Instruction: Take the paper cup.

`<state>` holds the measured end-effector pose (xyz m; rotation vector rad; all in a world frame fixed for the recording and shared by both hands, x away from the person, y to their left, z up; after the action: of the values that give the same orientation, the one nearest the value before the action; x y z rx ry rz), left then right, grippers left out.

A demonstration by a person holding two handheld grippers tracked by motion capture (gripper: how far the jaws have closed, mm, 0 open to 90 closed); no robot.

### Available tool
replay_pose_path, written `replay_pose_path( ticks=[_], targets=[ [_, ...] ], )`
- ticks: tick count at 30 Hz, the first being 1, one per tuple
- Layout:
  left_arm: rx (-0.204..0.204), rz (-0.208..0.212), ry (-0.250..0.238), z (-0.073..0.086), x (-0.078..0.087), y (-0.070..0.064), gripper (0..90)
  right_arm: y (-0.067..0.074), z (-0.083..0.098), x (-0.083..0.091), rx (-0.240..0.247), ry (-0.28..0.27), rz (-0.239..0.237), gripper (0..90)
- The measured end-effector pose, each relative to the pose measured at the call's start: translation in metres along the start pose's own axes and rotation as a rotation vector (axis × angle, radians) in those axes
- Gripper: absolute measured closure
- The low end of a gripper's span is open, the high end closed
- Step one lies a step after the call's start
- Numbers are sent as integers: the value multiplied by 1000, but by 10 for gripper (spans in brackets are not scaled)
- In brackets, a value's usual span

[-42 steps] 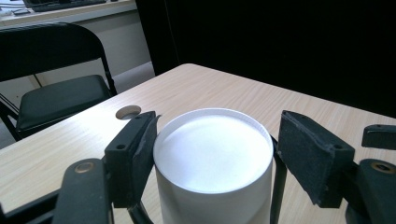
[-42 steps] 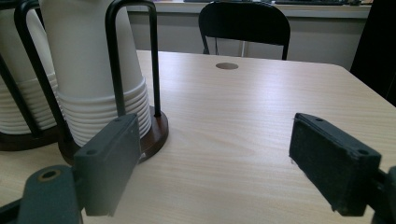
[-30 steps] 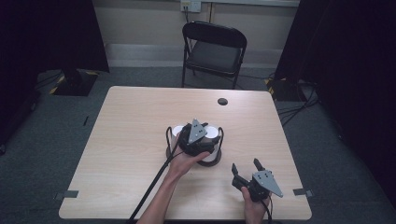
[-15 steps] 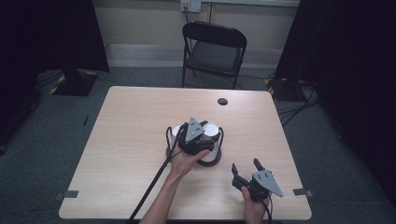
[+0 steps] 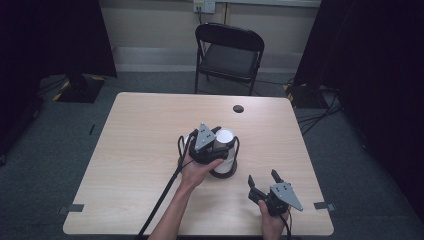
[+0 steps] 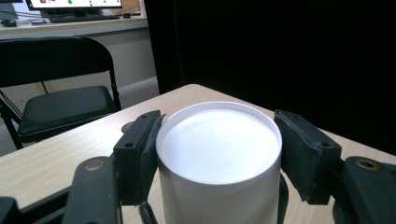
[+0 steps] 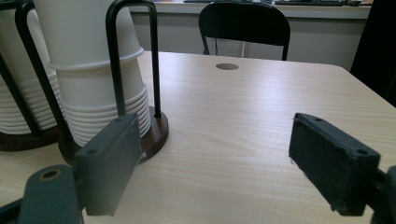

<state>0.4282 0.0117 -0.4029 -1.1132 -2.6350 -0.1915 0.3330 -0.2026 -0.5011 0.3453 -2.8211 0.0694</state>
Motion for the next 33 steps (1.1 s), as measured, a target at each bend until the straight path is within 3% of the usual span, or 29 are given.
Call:
replay_pose_path(
  ticks=[3,12,17,33],
  targets=[
    [-15,-17,-22,-4,4,-2,346,0,0,0,0,-1,0,162],
    [-6,-14,-56,-12,12,-1,346,0,0,0,1,0,0,163],
    [-27,-15,-67,-14,16,-2,347,0,0,0,0,0,0,164],
    [-12,-8,-122,-22,23,-2,349,0,0,-1,1,7,0,167]
  ],
)
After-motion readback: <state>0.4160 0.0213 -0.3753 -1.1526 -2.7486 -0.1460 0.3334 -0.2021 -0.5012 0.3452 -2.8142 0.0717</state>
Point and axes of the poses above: each handheld gripper's, and its own axes: x roughly backward along the jaws, z roughly out of its underside, y roughly to its left, the point moved 3 cm from there along -x, roughly forward along the jaws, and after that the axes turned 6 degrees about y, right-handed, at the moved point
